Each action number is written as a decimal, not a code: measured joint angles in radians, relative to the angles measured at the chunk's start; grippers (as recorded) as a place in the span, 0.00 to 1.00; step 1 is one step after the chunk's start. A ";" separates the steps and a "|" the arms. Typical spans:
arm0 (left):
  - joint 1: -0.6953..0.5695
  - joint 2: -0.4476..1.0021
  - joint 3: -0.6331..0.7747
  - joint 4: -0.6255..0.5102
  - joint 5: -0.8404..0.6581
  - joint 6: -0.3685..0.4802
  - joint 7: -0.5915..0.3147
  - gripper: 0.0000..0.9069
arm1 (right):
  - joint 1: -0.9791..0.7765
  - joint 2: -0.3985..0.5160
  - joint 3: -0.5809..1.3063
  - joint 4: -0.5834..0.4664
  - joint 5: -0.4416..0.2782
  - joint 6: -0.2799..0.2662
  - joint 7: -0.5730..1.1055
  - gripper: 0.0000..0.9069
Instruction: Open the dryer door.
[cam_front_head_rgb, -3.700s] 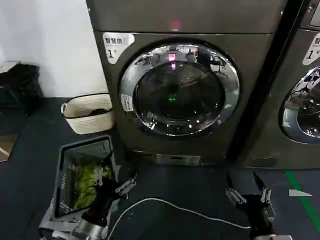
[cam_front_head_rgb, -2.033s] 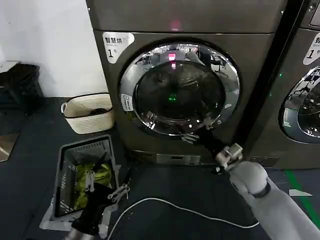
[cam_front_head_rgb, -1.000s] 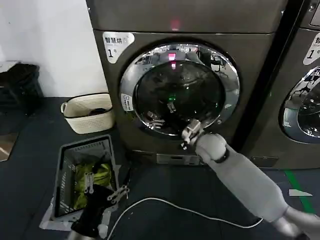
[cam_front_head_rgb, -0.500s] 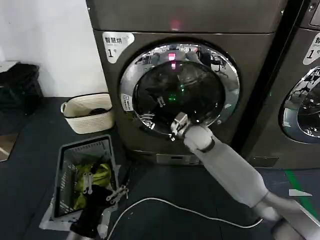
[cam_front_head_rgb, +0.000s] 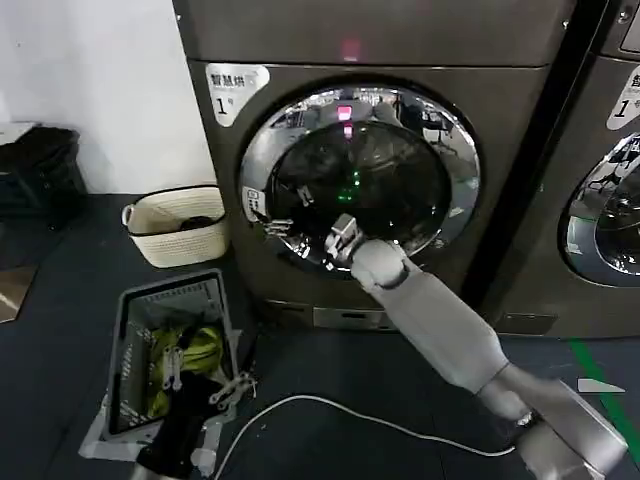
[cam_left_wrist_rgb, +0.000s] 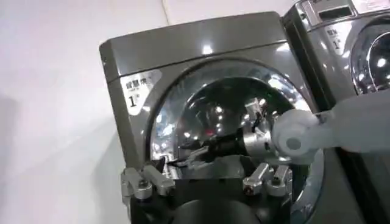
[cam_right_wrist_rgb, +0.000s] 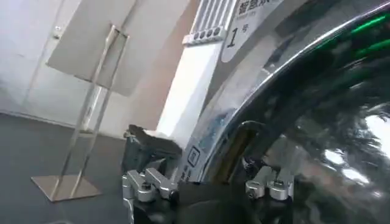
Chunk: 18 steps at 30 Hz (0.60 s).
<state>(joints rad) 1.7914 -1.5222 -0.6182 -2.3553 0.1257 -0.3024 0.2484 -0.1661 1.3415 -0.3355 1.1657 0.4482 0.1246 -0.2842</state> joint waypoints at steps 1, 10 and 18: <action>0.002 0.000 -0.002 -0.001 0.000 -0.001 0.000 1.00 | 0.002 0.003 0.000 -0.007 0.000 0.002 -0.002 1.00; 0.007 0.000 -0.011 -0.007 -0.004 -0.003 0.000 1.00 | 0.024 0.024 -0.006 -0.059 -0.001 0.022 -0.032 1.00; 0.010 -0.004 -0.011 -0.006 -0.004 -0.006 0.000 1.00 | 0.031 0.040 -0.007 -0.092 -0.001 0.026 -0.042 1.00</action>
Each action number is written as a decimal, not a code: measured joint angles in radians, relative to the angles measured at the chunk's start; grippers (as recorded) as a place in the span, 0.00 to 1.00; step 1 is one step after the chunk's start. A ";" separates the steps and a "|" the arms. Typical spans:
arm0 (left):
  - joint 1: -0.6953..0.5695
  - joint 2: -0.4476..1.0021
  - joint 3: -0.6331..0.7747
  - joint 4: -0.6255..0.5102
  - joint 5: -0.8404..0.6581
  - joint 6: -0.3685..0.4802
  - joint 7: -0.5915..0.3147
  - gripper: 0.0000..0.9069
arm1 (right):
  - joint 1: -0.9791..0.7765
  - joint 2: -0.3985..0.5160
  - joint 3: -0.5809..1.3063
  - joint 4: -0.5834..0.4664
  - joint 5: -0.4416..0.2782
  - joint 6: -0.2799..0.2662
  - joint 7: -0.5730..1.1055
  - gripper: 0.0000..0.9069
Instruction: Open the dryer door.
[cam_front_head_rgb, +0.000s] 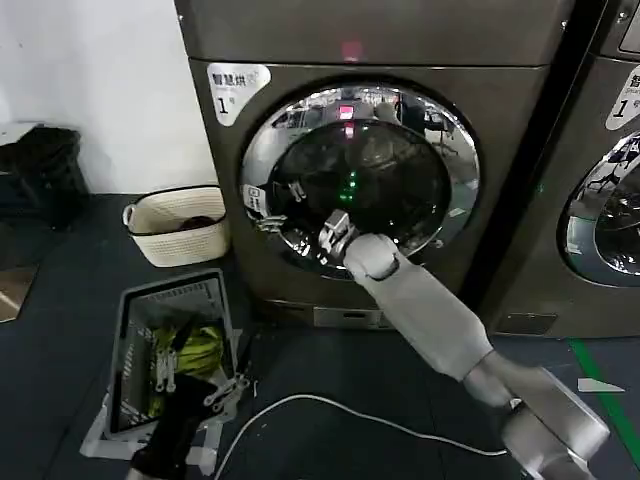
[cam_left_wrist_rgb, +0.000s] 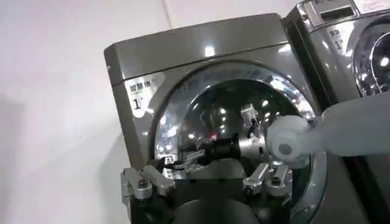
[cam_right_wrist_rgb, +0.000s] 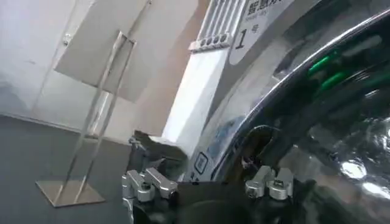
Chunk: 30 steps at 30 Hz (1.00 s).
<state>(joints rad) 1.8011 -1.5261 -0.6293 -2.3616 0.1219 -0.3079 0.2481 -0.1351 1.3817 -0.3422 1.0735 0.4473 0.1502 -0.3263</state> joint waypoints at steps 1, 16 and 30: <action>0.001 0.000 0.000 0.000 0.000 -0.001 0.000 1.00 | 0.001 0.002 0.000 -0.002 0.000 0.000 -0.001 1.00; -0.004 -0.002 -0.002 0.006 0.000 -0.002 0.000 1.00 | 0.021 0.029 -0.006 -0.047 0.003 0.024 -0.035 1.00; -0.004 -0.003 -0.004 0.010 -0.003 -0.003 0.000 1.00 | 0.032 0.047 -0.007 -0.088 0.008 0.039 -0.076 1.00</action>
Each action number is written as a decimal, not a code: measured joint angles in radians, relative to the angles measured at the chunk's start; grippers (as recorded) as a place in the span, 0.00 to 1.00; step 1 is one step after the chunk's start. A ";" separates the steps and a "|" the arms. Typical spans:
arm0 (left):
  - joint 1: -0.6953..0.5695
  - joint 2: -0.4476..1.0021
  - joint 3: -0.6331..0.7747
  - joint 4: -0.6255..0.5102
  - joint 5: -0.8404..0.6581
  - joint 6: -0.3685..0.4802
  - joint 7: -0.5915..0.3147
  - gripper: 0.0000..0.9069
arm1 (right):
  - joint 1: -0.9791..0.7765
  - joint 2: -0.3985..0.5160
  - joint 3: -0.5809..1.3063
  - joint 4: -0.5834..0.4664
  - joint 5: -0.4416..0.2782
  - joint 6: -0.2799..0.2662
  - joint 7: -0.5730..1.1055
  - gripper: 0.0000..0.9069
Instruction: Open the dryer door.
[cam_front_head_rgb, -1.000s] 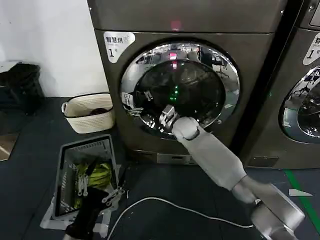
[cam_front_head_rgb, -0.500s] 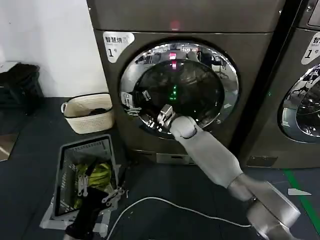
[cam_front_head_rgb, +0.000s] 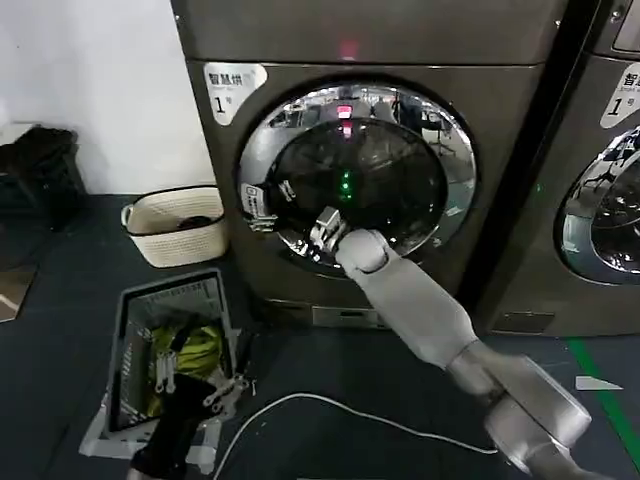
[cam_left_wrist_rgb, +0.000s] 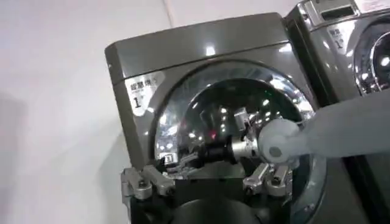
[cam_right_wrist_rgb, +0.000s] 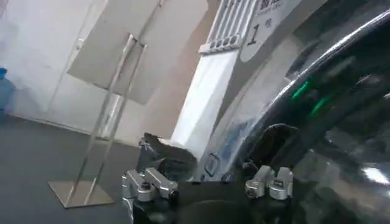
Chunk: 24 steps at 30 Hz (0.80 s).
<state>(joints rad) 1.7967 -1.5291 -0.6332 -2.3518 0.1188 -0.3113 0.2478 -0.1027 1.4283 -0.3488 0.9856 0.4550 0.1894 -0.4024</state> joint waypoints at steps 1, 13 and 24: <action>0.000 0.000 0.000 0.000 0.000 0.000 0.000 1.00 | 0.000 0.000 0.000 -0.002 0.002 0.006 -0.007 1.00; 0.000 -0.001 -0.001 0.002 -0.001 -0.001 0.000 1.00 | -0.003 -0.026 -0.019 0.010 0.048 0.056 -0.152 1.00; -0.007 0.003 -0.039 0.021 -0.015 -0.001 0.000 1.00 | -0.023 -0.082 -0.045 0.086 0.105 0.081 -0.249 1.00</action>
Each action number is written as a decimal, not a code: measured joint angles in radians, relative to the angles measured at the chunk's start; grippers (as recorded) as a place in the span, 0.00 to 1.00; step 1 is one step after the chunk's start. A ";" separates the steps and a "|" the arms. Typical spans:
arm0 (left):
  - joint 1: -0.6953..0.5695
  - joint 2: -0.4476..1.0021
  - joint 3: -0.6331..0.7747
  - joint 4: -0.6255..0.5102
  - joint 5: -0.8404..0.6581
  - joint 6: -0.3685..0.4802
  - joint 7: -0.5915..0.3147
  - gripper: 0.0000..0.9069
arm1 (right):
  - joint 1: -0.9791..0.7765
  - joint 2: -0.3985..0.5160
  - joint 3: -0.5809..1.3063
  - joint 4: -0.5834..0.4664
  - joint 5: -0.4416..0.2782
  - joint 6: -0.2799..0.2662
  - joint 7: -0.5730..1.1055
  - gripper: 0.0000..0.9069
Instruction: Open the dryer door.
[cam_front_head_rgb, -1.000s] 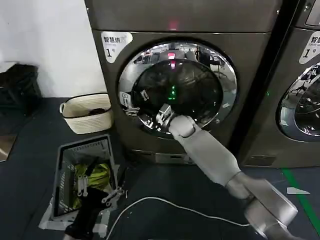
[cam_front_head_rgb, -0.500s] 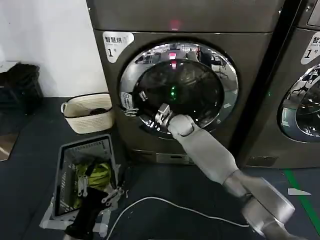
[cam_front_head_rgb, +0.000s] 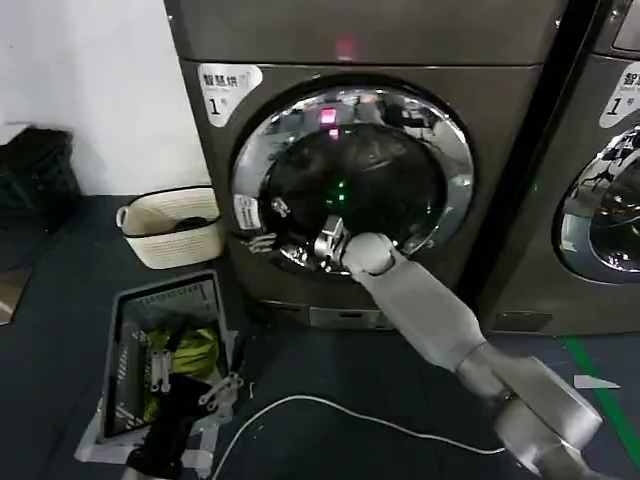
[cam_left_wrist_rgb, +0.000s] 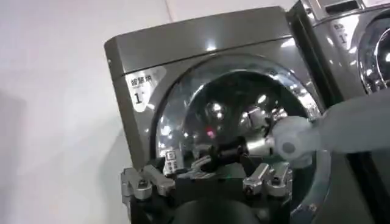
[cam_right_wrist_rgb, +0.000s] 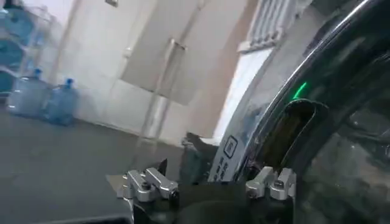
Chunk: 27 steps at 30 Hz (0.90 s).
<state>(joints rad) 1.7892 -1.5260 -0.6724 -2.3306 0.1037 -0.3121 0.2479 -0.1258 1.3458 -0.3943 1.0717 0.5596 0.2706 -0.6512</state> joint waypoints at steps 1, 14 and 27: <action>0.000 0.001 -0.006 0.001 -0.001 0.001 0.000 1.00 | -0.002 -0.006 -0.001 0.008 0.008 0.004 -0.008 1.00; -0.038 0.030 -0.108 0.006 -0.095 0.042 0.022 1.00 | -0.057 -0.103 0.023 0.100 0.129 0.064 -0.257 1.00; -0.098 0.094 -0.227 0.034 -0.187 0.079 0.054 1.00 | -0.155 -0.249 0.072 0.265 0.149 0.056 -0.431 1.00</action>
<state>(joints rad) 1.6917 -1.4323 -0.8995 -2.2962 -0.0834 -0.2332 0.3023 -0.2807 1.0971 -0.3224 1.3364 0.7087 0.3264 -1.0822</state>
